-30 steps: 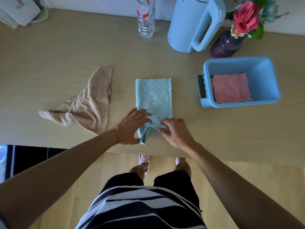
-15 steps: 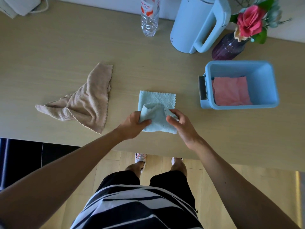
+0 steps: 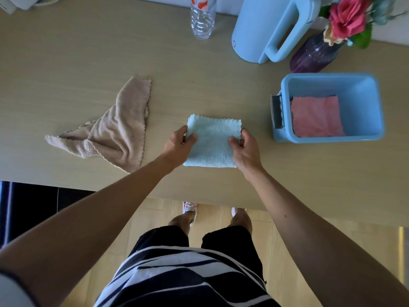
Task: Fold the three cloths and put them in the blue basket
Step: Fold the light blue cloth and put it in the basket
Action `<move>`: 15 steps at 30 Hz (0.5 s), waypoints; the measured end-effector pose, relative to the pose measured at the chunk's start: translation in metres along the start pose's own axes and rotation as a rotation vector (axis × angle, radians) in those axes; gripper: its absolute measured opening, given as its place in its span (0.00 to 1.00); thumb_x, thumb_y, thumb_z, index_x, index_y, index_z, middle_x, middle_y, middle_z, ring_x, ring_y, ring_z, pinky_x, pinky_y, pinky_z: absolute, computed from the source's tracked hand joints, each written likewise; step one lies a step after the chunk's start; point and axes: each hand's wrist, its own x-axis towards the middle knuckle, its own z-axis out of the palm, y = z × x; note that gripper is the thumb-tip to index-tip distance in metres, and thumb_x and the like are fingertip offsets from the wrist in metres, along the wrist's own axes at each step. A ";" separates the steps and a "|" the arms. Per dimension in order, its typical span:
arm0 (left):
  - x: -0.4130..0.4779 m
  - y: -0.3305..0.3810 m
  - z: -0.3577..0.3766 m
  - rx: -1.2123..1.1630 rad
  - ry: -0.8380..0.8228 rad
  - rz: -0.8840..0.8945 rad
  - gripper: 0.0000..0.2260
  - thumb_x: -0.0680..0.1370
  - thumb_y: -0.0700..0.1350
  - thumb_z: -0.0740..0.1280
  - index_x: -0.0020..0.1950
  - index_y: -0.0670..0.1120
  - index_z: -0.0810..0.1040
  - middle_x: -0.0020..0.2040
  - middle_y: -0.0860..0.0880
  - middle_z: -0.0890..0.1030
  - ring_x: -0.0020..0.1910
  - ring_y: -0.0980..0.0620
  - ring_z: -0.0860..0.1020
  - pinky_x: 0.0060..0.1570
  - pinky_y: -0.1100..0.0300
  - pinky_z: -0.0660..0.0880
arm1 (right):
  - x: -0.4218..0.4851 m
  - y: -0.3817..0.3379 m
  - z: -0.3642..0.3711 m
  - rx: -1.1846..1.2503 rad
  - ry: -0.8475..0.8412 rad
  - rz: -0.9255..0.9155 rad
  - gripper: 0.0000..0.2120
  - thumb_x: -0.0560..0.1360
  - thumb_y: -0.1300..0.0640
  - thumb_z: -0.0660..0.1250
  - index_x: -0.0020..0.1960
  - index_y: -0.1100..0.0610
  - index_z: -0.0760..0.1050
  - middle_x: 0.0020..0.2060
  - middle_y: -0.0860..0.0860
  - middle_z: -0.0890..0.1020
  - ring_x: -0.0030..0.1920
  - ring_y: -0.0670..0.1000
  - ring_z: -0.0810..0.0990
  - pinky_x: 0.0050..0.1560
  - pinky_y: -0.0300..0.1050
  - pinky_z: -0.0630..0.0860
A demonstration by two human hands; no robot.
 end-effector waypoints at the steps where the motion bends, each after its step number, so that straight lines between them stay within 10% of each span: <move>1: 0.002 -0.001 0.002 0.013 0.018 -0.001 0.13 0.80 0.49 0.62 0.48 0.39 0.70 0.36 0.46 0.69 0.31 0.50 0.65 0.27 0.59 0.62 | 0.003 0.001 0.002 -0.031 0.016 -0.021 0.12 0.81 0.56 0.63 0.45 0.63 0.66 0.30 0.50 0.65 0.28 0.47 0.61 0.27 0.44 0.61; 10: 0.002 0.000 0.011 0.186 0.206 0.093 0.16 0.78 0.42 0.63 0.64 0.45 0.66 0.42 0.42 0.82 0.36 0.41 0.79 0.30 0.50 0.73 | 0.014 0.008 0.015 -0.288 0.193 -0.104 0.13 0.81 0.50 0.64 0.58 0.59 0.73 0.38 0.51 0.81 0.38 0.56 0.80 0.41 0.54 0.78; 15: -0.006 0.000 0.004 0.679 0.389 0.562 0.23 0.74 0.41 0.65 0.69 0.43 0.69 0.60 0.44 0.75 0.57 0.45 0.72 0.52 0.50 0.73 | 0.004 0.003 0.013 -0.474 0.377 -0.180 0.18 0.79 0.46 0.64 0.61 0.58 0.70 0.48 0.54 0.82 0.48 0.56 0.81 0.49 0.56 0.78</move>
